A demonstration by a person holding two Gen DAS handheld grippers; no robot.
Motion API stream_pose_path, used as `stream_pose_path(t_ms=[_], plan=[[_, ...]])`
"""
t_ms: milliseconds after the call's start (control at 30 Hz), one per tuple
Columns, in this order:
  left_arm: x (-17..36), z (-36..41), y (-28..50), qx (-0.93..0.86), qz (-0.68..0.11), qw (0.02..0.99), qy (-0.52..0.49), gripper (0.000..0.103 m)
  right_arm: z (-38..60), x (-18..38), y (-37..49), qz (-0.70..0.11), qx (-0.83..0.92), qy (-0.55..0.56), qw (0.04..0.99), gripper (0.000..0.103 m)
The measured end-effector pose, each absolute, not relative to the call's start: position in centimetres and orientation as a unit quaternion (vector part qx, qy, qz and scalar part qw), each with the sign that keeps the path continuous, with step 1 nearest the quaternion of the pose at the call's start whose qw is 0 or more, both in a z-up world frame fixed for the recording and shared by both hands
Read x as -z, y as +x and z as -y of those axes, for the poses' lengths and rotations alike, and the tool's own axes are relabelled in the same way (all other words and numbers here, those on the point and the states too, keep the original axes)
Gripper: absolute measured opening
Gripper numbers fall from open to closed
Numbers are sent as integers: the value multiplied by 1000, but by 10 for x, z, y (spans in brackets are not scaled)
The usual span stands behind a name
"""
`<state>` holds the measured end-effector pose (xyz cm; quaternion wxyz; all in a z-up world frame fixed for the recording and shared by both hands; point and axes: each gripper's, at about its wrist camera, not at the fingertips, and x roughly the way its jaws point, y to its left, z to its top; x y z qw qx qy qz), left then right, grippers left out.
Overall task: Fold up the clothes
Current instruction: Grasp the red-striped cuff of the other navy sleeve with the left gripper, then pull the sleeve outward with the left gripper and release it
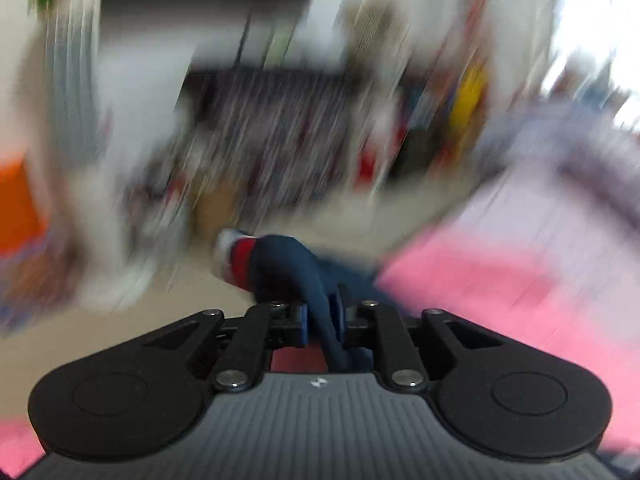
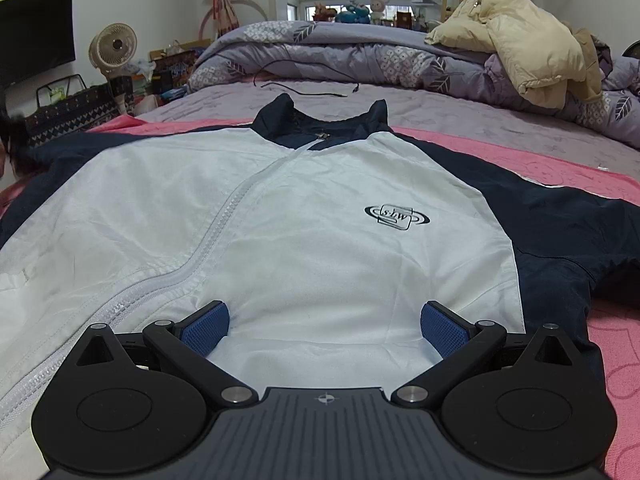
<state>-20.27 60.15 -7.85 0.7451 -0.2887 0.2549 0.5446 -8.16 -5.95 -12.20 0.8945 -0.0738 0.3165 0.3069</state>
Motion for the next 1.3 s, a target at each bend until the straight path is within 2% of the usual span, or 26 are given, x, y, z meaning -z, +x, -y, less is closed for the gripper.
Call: stream_pose_path(t_ms=[67, 100, 133, 233, 300, 367, 400, 567, 667, 800, 867, 900, 933, 1000, 1033, 1100, 1267, 1300], plan=[[95, -612, -225, -528, -217, 738, -360, 35, 59, 122, -82, -316, -306, -75, 895, 103], [95, -616, -232, -527, -212, 732, -375, 45, 59, 122, -82, -316, -306, -75, 895, 103], [92, -618, -239, -529, -211, 727, -383, 50, 60, 122, -82, -316, -306, -75, 895, 103], [84, -627, -258, -536, -207, 710, -408, 56, 61, 122, -83, -316, -306, -76, 895, 103], [76, -631, -268, -554, -187, 687, -432, 66, 61, 122, -83, -316, -306, -76, 895, 103], [73, -630, -284, -564, -156, 672, -454, 67, 61, 122, -82, -316, -305, -76, 895, 103], [73, -630, -293, -568, -141, 664, -465, 63, 61, 122, -82, -316, -305, -77, 895, 103], [31, -521, -243, -471, -218, 817, -250, 62, 53, 109, -78, -345, -285, -82, 890, 103], [5, -452, -210, -387, -260, 879, -101, 64, 54, 83, -70, -348, -288, -34, 892, 101], [11, -321, -168, -181, -304, 935, -27, 68, 43, 60, -52, -320, -285, -23, 903, 101], [25, -263, -148, -101, -328, 939, 4, 70, 32, 63, -42, -311, -286, -36, 906, 90], [35, -239, -139, -86, -341, 936, 25, 70, 25, 69, -35, -322, -289, -45, 901, 73], [50, -224, -130, -86, -358, 929, 44, 70, 20, 77, -29, -338, -291, -57, 893, 63], [79, -209, -116, -103, -392, 912, 67, 70, 14, 93, -19, -357, -281, -82, 887, 63], [92, -209, -112, -120, -405, 904, 67, 74, 20, 100, -13, -353, -263, -86, 894, 72], [94, -235, -121, -155, -395, 905, 19, 78, 39, 106, 2, -356, -195, -73, 911, 81], [76, -274, -149, -254, -374, 892, -23, 78, 98, 103, 35, -369, -29, -38, 928, 79], [71, -280, -155, -275, -370, 887, -25, 74, 103, 98, 33, -376, -44, -23, 925, 77]])
